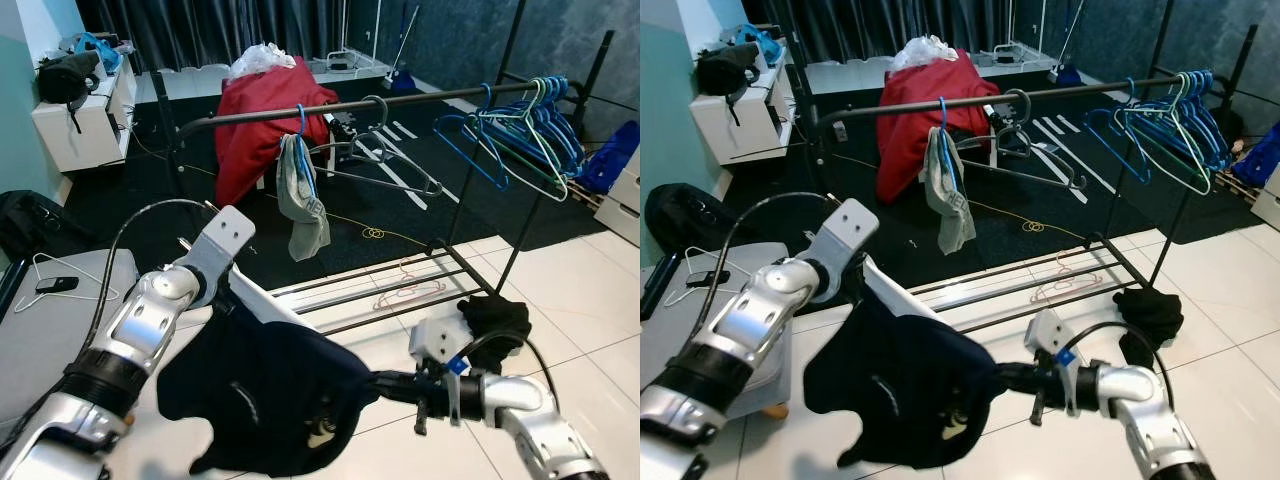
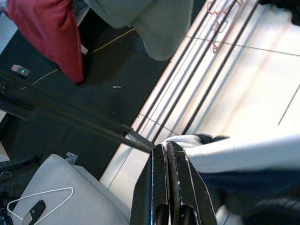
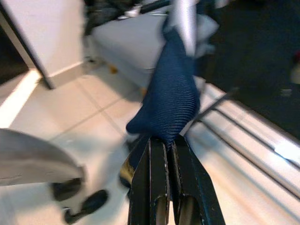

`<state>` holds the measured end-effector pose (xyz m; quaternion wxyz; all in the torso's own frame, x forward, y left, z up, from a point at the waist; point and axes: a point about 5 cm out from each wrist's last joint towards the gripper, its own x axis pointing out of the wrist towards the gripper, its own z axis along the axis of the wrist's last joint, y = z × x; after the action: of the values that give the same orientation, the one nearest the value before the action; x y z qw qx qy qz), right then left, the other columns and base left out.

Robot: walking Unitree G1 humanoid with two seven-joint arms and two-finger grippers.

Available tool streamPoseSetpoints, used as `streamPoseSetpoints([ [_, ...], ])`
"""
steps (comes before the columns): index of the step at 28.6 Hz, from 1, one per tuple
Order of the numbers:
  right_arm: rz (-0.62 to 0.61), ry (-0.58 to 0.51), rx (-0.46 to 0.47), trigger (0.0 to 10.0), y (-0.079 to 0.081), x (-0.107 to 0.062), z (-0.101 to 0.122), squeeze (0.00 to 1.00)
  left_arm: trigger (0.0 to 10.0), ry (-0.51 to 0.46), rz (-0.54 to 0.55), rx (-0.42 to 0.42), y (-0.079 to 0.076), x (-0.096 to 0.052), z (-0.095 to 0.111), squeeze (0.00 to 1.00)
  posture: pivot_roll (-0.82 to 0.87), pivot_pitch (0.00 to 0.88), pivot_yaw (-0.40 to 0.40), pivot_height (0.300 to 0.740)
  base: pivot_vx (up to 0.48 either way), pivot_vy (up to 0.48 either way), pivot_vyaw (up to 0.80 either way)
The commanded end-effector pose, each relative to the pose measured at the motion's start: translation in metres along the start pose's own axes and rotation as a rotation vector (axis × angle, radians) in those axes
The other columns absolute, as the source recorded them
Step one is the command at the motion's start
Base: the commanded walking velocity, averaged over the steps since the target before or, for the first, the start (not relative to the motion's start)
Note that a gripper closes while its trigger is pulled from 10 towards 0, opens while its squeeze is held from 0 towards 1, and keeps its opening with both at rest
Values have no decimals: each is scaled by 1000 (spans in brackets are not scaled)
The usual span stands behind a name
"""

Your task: Hang hanger

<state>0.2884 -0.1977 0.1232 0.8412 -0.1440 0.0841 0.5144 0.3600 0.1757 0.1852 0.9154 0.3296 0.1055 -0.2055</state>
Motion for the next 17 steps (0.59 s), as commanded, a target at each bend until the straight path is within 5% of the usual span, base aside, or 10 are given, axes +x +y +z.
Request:
streamPoseSetpoints([
  [1,-64,-36,15,0,-12,-7,8,0,10000,-58,-224,168,-19,-11,-7,0,-80,41,29,740,0,0,0],
  [2,-64,-36,15,0,-12,-7,8,0,10000,-58,-224,168,-19,-11,-7,0,-80,41,29,740,0,0,0],
  [4,-85,-103,49,0,-18,-9,17,0,10000,-82,-411,232,-38,-21,-13,0,-81,45,30,740,0,0,0],
  [7,-83,-127,64,0,-19,-9,21,0,10000,-81,-469,234,-42,-24,-16,0,-81,45,30,740,0,0,0],
  [8,-50,-103,59,0,-18,-8,23,0,10000,-113,-612,186,-57,-32,-12,0,-84,48,32,740,0,0,0],
  [17,12,-123,76,0,-14,1,29,0,10000,-266,-653,99,-73,-34,6,0,-85,58,24,740,0,0,0],
])
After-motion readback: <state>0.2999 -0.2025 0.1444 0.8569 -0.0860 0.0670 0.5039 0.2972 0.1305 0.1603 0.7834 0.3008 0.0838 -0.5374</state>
